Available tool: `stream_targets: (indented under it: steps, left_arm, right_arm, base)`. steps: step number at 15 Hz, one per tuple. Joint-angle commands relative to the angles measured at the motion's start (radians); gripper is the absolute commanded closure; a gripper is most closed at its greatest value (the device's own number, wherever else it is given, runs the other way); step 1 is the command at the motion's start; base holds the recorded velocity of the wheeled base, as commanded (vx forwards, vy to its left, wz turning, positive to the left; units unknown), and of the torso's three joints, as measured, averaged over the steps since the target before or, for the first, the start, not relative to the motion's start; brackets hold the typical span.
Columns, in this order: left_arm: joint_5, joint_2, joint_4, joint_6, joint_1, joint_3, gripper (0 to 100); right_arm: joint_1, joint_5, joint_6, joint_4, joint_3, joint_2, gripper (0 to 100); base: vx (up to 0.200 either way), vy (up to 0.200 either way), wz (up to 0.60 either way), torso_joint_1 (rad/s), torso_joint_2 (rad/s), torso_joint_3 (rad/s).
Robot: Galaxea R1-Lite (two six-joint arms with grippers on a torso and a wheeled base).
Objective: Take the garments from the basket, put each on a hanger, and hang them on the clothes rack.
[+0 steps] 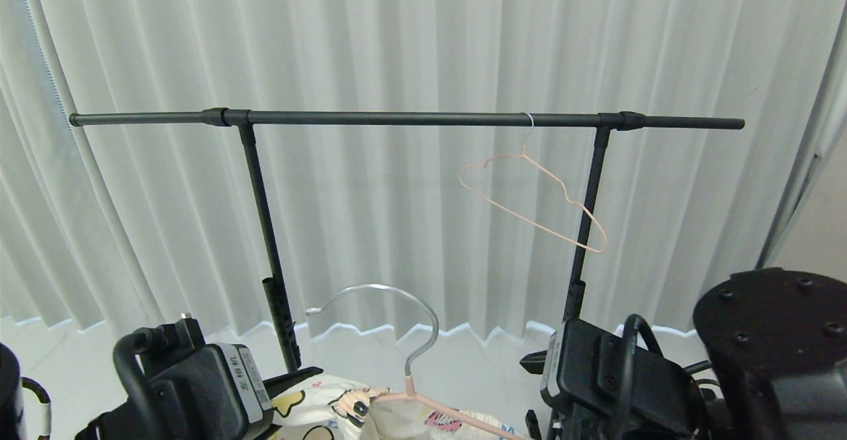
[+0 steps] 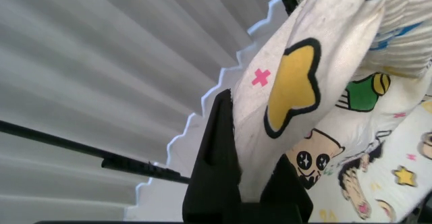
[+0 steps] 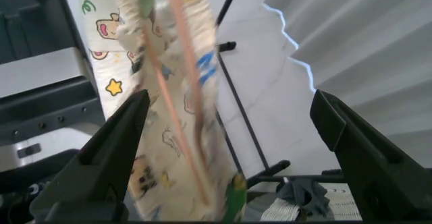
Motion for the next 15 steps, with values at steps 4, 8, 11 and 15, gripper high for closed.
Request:
stream_targets:
  steps: [4,8,11,15]
  left_arm:
    - [0.0,0.0,-0.001,0.0,-0.013,0.0,100]
    - [0.0,0.002,-0.002,0.0,-0.011,-0.002,100]
    - [0.0,0.0,-0.002,-0.001,-0.013,-0.002,100]
    - [0.0,-0.001,-0.002,0.0,-0.013,-0.002,100]
  right_arm:
    - [-0.003,-0.002,0.001,0.0,-0.031,0.068,0]
    - [-0.002,-0.002,0.004,0.0,-0.032,0.068,100]
    - [0.008,0.0,0.006,-0.003,-0.031,0.066,100]
    - [0.02,0.003,0.009,-0.006,-0.031,0.055,100]
  base:
    - [0.0,0.0,0.0,0.0,0.0,0.0]
    - [0.0,0.0,0.0,0.0,0.0,0.0]
    - [0.0,0.0,0.0,0.0,0.0,0.0]
    - [0.0,0.0,0.0,0.0,0.0,0.0]
